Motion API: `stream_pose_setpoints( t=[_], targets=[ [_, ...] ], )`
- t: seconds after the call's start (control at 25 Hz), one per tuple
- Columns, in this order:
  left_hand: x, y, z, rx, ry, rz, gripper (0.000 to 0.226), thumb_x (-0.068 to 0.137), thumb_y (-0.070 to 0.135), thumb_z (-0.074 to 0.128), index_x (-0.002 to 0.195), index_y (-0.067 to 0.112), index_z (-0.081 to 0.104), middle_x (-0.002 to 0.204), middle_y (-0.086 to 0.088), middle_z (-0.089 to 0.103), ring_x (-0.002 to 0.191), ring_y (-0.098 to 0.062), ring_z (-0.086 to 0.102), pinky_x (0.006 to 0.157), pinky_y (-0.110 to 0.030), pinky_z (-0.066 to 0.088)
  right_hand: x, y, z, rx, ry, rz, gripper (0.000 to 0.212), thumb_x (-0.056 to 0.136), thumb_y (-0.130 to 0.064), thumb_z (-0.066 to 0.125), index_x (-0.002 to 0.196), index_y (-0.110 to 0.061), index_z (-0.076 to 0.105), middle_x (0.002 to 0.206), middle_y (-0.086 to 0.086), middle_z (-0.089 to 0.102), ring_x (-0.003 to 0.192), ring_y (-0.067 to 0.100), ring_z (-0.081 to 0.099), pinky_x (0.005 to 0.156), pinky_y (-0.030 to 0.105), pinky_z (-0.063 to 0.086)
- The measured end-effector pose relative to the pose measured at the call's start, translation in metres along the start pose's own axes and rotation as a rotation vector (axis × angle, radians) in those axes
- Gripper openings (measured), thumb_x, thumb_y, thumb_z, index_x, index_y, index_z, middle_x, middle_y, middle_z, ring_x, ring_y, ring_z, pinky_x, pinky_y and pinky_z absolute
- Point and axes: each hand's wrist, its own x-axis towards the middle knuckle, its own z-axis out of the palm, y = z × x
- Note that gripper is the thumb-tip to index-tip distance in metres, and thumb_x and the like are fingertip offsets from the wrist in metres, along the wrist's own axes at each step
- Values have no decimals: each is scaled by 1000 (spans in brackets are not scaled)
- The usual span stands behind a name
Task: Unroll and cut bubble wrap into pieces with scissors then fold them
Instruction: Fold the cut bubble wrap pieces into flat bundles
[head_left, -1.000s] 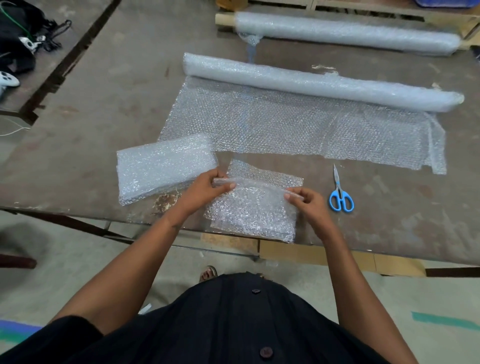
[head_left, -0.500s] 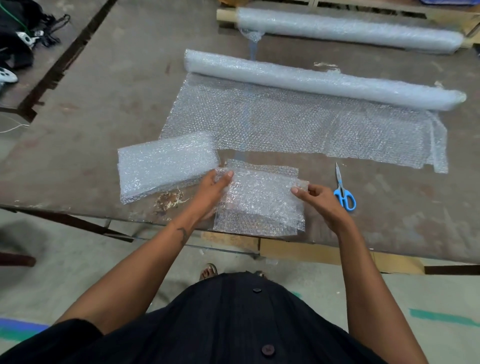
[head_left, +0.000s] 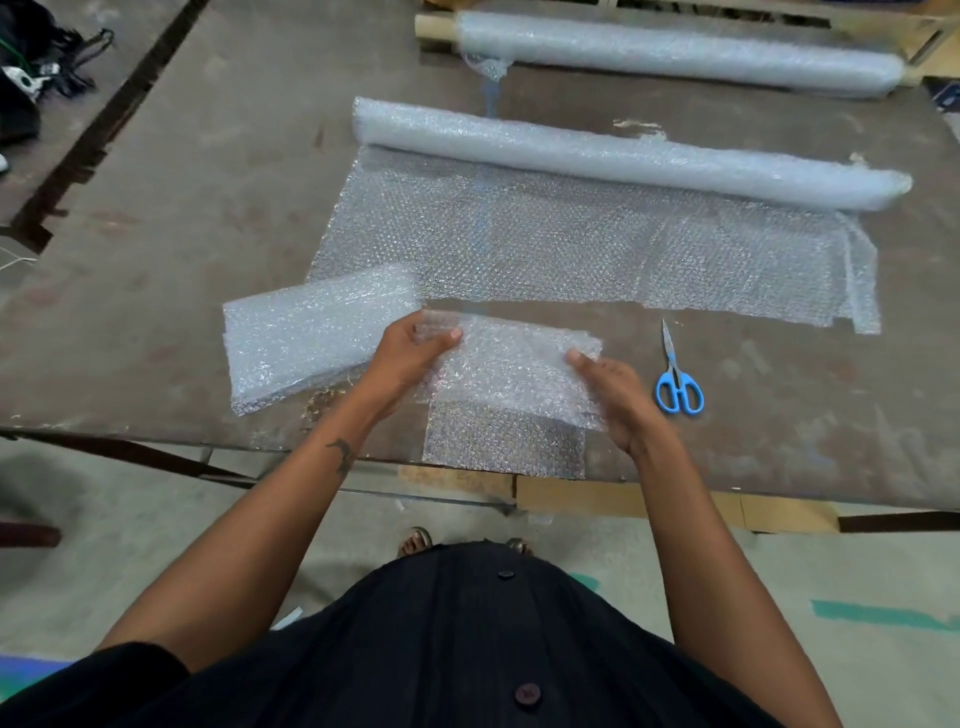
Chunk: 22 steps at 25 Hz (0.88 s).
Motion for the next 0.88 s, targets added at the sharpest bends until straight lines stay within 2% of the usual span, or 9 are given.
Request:
stream_pose_setpoints(
  t=[0.08, 0.16, 0.32, 0.4, 0.48, 0.6, 0.68, 0.76, 0.88],
  targets=[
    [-5, -12, -12, 89, 60, 30, 34, 99, 44, 72, 109, 11, 71, 96, 3, 73, 81, -13, 65, 73, -32, 53, 12, 6, 11, -82, 45, 8, 36, 99, -42, 72, 112, -9, 69, 127, 11, 68, 105, 21, 59, 98, 45, 48],
    [-12, -24, -28, 132, 146, 44, 45, 100, 52, 68, 101, 7, 69, 86, 1, 69, 77, -15, 61, 74, -38, 51, 23, 5, 26, -115, 70, -15, 32, 102, -43, 70, 104, -11, 69, 110, 9, 69, 83, 19, 61, 75, 38, 52],
    [-21, -40, -67, 18, 315, 27, 40, 98, 51, 73, 81, 16, 62, 78, -7, 62, 72, -16, 56, 68, -37, 48, 53, -10, 75, -217, 76, -142, 28, 105, -38, 68, 92, -13, 69, 91, 4, 69, 78, 20, 63, 70, 36, 51],
    [-21, -43, -96, -17, 423, 21, 30, 97, 46, 75, 86, 20, 66, 89, -13, 71, 75, -15, 61, 64, -31, 52, 70, -20, 110, -271, 87, -221, 23, 105, -34, 68, 92, -16, 68, 83, 0, 69, 70, 14, 63, 64, 32, 51],
    [-15, -44, -127, -15, 539, 4, 31, 94, 48, 78, 99, 19, 69, 105, -15, 75, 75, -15, 66, 63, -33, 55, 89, -29, 146, -343, 121, -263, 22, 104, -37, 69, 105, -15, 68, 93, -1, 75, 79, 16, 72, 68, 37, 58],
    [-4, -39, -169, 125, 703, 20, 38, 95, 45, 76, 117, 17, 63, 107, -9, 73, 67, -18, 70, 63, -34, 59, 118, -34, 198, -492, 142, -322, 32, 100, -42, 73, 109, -12, 71, 98, 2, 77, 88, 22, 73, 83, 40, 60],
    [6, -39, -192, 317, 762, 44, 40, 97, 40, 75, 123, 13, 61, 101, -1, 69, 79, -24, 70, 74, -36, 57, 136, -32, 227, -557, 151, -335, 32, 101, -38, 72, 113, -9, 71, 106, 7, 77, 95, 24, 71, 85, 32, 52],
    [15, -41, -206, 431, 729, 56, 43, 100, 35, 74, 129, 7, 58, 97, 1, 66, 88, -25, 67, 80, -35, 49, 145, -28, 247, -624, 192, -344, 33, 104, -36, 68, 119, -7, 69, 114, 11, 76, 106, 27, 69, 83, 29, 43],
    [17, -47, -216, 511, 705, 98, 54, 104, 41, 67, 141, 6, 50, 119, -8, 61, 109, -27, 61, 95, -39, 49, 143, -23, 269, -675, 299, -422, 40, 109, -40, 58, 130, -6, 62, 123, 13, 70, 115, 31, 65, 90, 34, 43]
  ],
)
